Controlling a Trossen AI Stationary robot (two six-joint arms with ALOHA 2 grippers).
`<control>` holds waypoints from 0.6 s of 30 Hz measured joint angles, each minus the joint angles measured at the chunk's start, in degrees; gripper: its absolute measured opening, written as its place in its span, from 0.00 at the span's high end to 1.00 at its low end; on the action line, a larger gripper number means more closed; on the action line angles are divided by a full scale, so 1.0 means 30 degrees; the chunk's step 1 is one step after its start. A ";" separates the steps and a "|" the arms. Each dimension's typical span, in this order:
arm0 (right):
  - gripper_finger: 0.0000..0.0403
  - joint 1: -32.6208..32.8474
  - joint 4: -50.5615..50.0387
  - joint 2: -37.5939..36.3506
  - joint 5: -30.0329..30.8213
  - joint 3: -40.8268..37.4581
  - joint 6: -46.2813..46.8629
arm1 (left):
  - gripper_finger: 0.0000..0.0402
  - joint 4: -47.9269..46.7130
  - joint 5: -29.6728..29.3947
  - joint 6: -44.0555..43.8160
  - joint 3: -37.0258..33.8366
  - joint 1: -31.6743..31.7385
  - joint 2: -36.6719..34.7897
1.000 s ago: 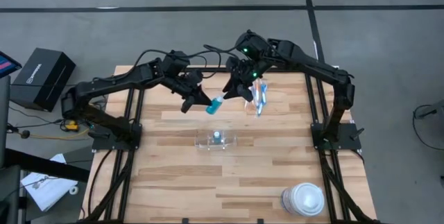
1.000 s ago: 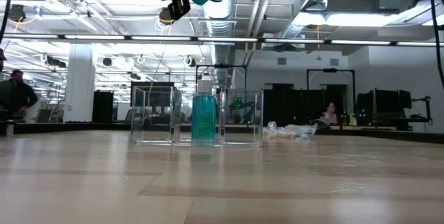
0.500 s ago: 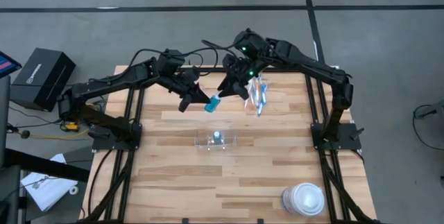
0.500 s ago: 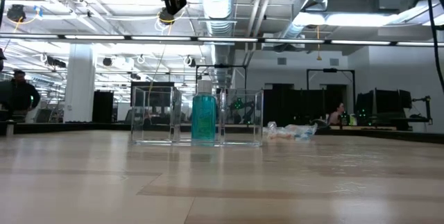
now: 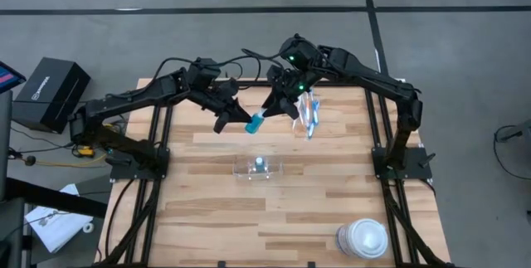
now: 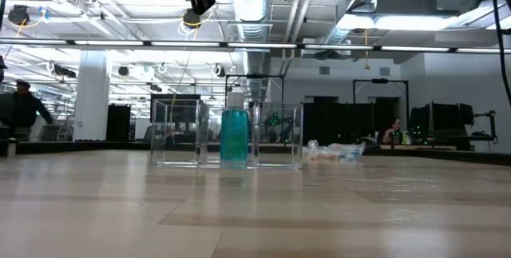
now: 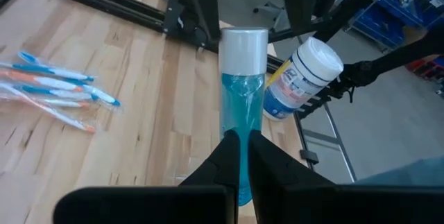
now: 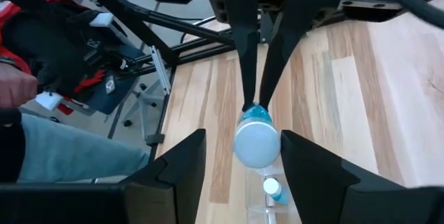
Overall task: Pick & Place toothbrushing station
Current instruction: Put the blue mouthwash into the transparent organizer
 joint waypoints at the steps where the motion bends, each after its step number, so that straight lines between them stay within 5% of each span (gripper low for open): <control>1: 0.56 0.0012 0.0027 -0.0005 -0.0002 0.0000 0.0000 | 0.99 0.0053 0.0005 -0.0006 0.0112 -0.0007 0.0000; 18: 0.56 0.0051 0.0509 -0.0007 0.0064 0.0000 0.0168 | 0.99 -0.0022 0.0085 -0.0010 0.0803 0.0037 0.0015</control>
